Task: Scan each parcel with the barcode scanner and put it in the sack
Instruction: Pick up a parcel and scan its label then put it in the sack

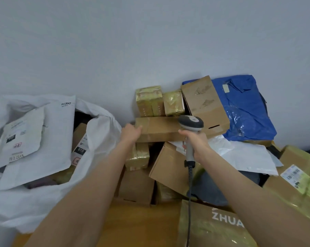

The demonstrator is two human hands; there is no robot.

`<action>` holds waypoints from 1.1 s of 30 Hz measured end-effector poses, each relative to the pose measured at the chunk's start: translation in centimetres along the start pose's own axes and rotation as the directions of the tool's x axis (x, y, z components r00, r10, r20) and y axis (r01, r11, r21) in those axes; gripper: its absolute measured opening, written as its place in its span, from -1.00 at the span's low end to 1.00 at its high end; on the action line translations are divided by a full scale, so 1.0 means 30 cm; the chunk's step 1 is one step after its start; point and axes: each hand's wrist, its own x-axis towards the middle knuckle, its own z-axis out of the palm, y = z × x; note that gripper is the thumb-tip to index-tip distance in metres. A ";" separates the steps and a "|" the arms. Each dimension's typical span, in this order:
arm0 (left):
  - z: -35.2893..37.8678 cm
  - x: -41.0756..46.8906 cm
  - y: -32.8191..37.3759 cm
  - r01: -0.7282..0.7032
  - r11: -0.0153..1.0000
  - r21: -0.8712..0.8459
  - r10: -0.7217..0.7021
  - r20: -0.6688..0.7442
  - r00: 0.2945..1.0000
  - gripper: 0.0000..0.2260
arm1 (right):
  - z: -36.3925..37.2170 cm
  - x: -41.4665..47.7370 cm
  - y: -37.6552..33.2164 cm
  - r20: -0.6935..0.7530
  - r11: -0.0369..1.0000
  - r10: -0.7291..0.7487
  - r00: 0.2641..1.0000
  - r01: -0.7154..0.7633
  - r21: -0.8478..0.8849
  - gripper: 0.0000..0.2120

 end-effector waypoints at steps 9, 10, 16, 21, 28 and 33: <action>-0.026 0.121 -0.025 0.357 0.778 -0.517 -0.191 0.346 0.919 -0.63 | 0.072 0.049 -0.006 -0.001 0.999 0.029 1.000 -0.029 -0.030 -0.48; -0.047 0.117 -0.021 0.365 0.756 -0.544 -0.188 0.354 0.916 -0.60 | 0.067 0.041 -0.010 0.000 0.999 0.027 1.000 -0.027 -0.018 -0.51; -0.191 0.017 0.040 0.060 0.793 -0.606 0.104 0.230 0.968 -0.53 | 0.050 -0.043 -0.053 -0.076 0.992 -0.064 0.995 0.072 0.106 -0.57; -0.263 -0.175 0.058 -0.647 0.753 -0.116 0.634 -0.135 0.762 -0.47 | 0.034 -0.154 -0.103 -0.012 0.956 -0.105 0.994 0.105 0.274 -0.71; -0.219 -0.424 0.035 -0.829 0.200 0.522 0.979 -0.136 0.151 -0.65 | 0.029 -0.296 -0.060 0.073 0.947 -0.089 0.993 0.062 0.316 -0.60; -0.208 -0.495 -0.025 -0.843 0.408 0.352 0.908 -0.055 0.416 -0.56 | -0.002 -0.331 -0.003 0.073 0.951 -0.103 0.992 0.076 0.300 -0.58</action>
